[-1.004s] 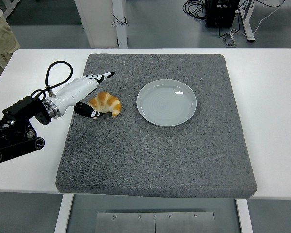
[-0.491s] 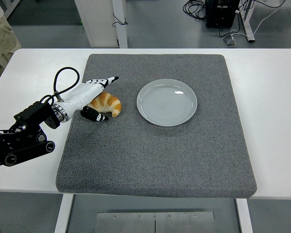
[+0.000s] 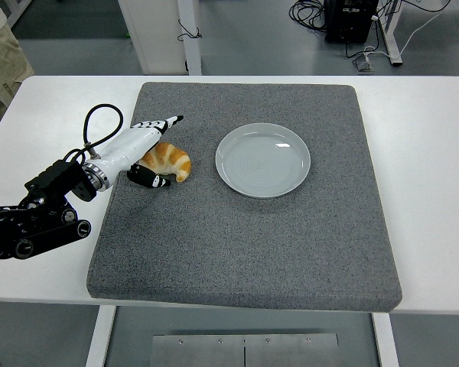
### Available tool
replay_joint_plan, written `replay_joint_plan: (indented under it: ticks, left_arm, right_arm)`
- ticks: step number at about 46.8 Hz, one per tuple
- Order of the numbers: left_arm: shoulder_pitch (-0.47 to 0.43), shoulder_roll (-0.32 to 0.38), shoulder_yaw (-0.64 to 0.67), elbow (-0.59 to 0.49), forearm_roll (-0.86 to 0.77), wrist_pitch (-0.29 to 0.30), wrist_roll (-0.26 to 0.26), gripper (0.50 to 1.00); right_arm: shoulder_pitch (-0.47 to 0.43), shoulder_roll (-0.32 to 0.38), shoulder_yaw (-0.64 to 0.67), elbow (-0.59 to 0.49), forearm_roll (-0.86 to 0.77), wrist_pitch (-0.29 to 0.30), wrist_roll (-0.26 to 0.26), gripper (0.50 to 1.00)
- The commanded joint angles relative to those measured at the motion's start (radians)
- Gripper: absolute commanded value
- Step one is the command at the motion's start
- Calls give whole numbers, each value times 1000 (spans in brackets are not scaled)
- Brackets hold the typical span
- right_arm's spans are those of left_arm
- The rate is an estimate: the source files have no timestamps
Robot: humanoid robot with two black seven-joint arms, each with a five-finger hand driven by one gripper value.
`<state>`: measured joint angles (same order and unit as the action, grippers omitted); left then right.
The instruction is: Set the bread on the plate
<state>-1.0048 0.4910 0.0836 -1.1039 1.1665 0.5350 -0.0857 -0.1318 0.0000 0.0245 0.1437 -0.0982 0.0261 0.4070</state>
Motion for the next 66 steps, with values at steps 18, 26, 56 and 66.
replay_joint_plan:
  ticks: [18, 26, 56, 66]
  left_arm:
    - [0, 0, -4, -1, -13, 5, -2, 918]
    - [3, -2, -2, -2, -13, 23, 0, 803]
    - [-1, 9, -7, -4, -48, 28, -46, 500]
    - [-109, 46, -13, -13, -77, 7, -49, 500]
  right_arm:
    - [0, 0, 0, 0, 0, 0, 1, 1000]
    - [0, 0, 0, -1, 0, 0, -1, 1000]
    - [0, 0, 0, -1, 0, 0, 0, 1000]
    - [0, 0, 0, -1, 0, 0, -1, 1000]
